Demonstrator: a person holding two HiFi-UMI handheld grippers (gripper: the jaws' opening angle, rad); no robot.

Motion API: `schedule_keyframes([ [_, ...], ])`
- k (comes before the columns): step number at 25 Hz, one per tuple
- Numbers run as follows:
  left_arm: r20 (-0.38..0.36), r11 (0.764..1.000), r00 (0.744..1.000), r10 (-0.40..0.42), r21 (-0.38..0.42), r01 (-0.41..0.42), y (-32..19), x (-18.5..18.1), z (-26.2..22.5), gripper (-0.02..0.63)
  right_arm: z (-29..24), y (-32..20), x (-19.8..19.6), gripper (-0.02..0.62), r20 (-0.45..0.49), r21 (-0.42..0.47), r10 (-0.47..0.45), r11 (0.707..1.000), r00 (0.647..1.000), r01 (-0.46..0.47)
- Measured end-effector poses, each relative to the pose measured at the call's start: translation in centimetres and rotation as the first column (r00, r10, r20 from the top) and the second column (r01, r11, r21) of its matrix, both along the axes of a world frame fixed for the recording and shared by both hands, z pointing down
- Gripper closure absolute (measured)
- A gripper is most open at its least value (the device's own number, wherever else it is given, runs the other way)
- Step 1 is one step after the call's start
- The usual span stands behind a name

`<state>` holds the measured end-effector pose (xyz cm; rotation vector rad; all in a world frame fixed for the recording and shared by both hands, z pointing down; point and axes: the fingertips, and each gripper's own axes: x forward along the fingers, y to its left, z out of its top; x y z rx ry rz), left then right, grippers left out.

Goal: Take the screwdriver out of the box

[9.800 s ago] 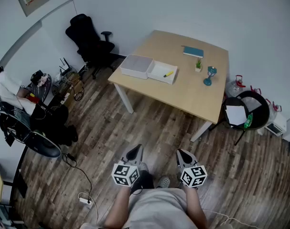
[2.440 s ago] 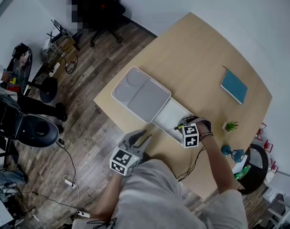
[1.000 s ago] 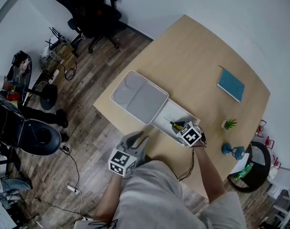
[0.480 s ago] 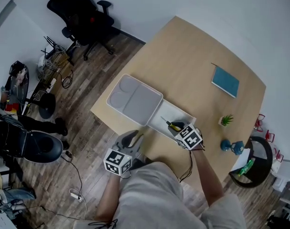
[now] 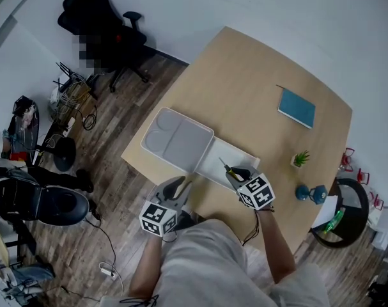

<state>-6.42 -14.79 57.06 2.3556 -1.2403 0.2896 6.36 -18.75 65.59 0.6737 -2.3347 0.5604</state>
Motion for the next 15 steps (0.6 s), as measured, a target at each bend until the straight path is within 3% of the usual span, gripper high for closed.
schedule_keyframes([
  [4, -0.002, 1.000, 1.000, 0.004, 0.014, -0.004, -0.3, 0.0, -0.5, 0.508, -1.6, 0.2, 0.1, 0.511, 0.062, 0.013, 0.063, 0.998, 0.996, -0.064],
  [10, -0.019, 0.999, 1.000, 0.023, 0.043, -0.022, -0.8, 0.8, -1.0, 0.539, -3.3, 1.8, -0.7, 0.511, 0.114, 0.062, 0.067, 0.995, 0.991, -0.074],
  [15, -0.027, 0.997, 0.998, 0.052, 0.056, -0.051, -1.5, 2.2, -1.3, 0.584, -5.3, 2.1, -0.1, 0.511, 0.202, 0.057, 0.147, 0.985, 0.968, -0.162],
])
